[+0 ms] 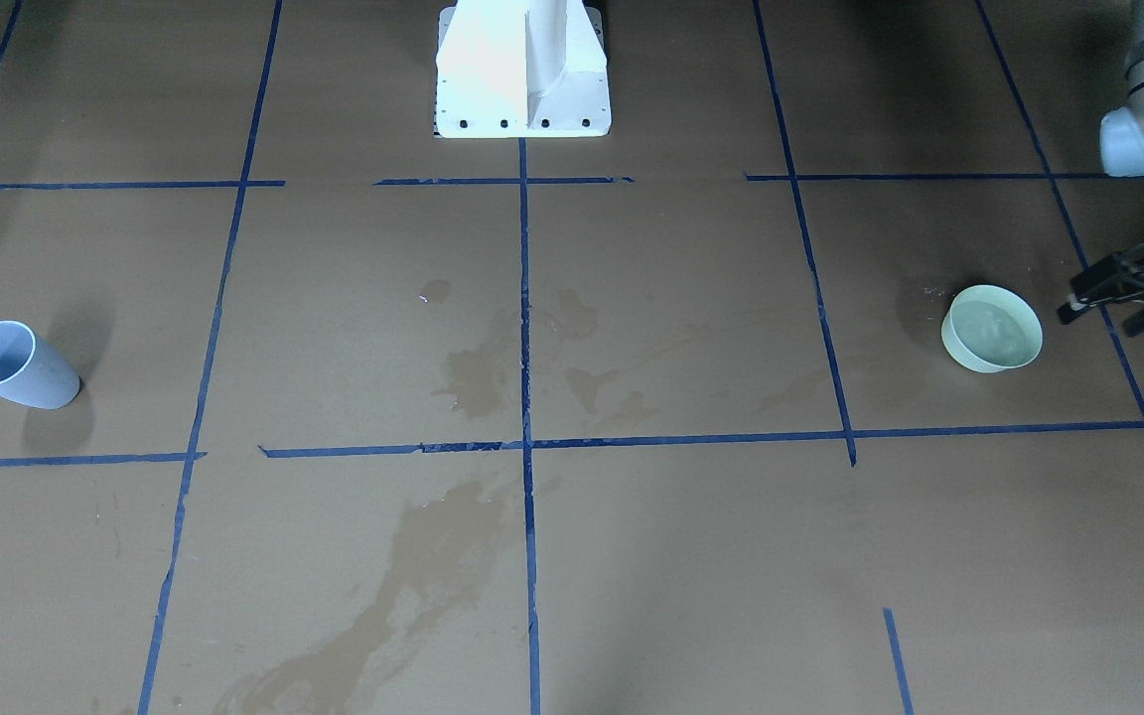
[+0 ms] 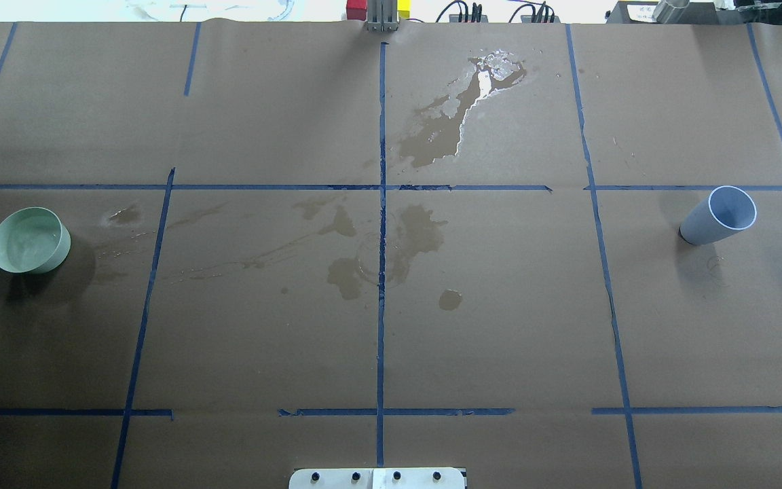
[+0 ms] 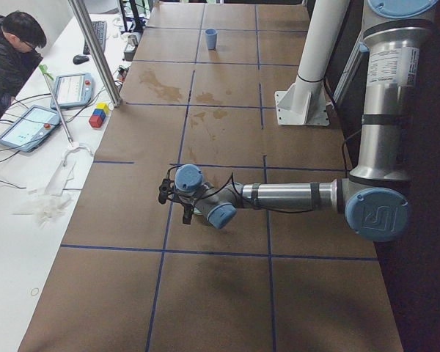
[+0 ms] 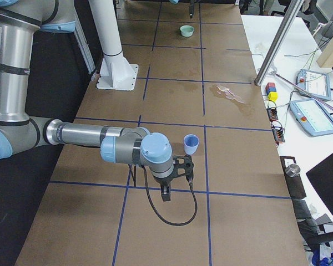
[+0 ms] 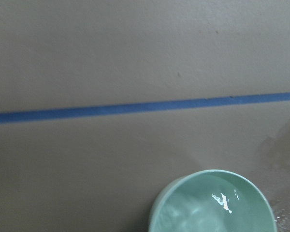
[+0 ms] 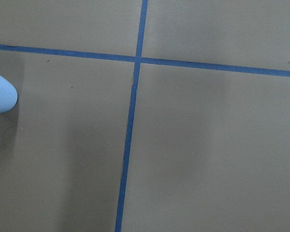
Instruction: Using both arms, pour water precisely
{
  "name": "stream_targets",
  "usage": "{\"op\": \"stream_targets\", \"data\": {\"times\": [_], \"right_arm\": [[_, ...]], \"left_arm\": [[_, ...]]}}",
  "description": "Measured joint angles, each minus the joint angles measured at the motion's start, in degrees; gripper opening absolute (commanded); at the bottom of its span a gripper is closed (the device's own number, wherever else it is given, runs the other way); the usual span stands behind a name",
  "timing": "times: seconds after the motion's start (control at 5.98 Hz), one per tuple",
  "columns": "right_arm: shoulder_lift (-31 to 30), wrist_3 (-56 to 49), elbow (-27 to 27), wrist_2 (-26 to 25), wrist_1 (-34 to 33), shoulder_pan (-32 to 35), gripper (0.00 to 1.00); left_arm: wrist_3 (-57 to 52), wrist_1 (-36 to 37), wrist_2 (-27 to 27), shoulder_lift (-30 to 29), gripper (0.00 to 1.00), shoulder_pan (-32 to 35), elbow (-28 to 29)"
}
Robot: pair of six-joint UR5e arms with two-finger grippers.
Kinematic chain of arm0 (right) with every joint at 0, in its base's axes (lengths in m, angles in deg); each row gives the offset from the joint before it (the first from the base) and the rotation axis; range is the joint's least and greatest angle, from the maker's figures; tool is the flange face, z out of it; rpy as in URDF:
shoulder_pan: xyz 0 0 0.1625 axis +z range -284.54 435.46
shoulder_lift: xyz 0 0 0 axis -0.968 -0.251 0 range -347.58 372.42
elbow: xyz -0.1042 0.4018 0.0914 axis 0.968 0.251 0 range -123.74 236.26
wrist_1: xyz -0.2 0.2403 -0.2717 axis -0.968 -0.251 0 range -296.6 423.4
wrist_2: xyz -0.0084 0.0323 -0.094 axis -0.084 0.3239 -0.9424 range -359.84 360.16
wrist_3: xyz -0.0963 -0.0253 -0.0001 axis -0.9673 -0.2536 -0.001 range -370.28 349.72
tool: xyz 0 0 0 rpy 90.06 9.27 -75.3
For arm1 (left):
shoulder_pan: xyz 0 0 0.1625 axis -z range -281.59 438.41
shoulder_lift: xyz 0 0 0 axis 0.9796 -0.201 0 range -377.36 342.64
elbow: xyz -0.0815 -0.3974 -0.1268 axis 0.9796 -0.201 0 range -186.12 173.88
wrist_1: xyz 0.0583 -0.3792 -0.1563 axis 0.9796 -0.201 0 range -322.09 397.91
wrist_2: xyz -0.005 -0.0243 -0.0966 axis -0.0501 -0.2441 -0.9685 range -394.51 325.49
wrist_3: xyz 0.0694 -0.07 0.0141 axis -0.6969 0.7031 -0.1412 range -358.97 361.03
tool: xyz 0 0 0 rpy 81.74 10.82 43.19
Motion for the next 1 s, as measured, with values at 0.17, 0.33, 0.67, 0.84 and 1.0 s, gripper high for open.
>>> {"op": "stream_targets", "data": {"times": [0.17,0.33,0.67,0.84,1.0], "right_arm": [[0.0,0.0,0.0,0.0,0.0,0.0,1.00],[0.0,0.0,0.0,-0.1,0.1,0.0,1.00],[0.0,0.0,0.0,-0.2,0.0,0.0,1.00],[0.0,0.0,0.0,-0.2,-0.1,0.0,1.00],[0.0,0.0,0.1,-0.2,-0.2,0.0,1.00]], "left_arm": [[-9.2,11.0,0.9,0.0,1.00,3.6,-4.1],[-18.5,21.9,2.4,-0.1,1.00,7.4,-7.5],[-32.4,37.0,3.4,0.7,1.00,16.4,-9.5],[-34.0,38.7,3.3,1.6,1.00,18.0,-9.3],[-34.4,38.7,3.3,2.2,1.00,18.5,-8.8]]}}
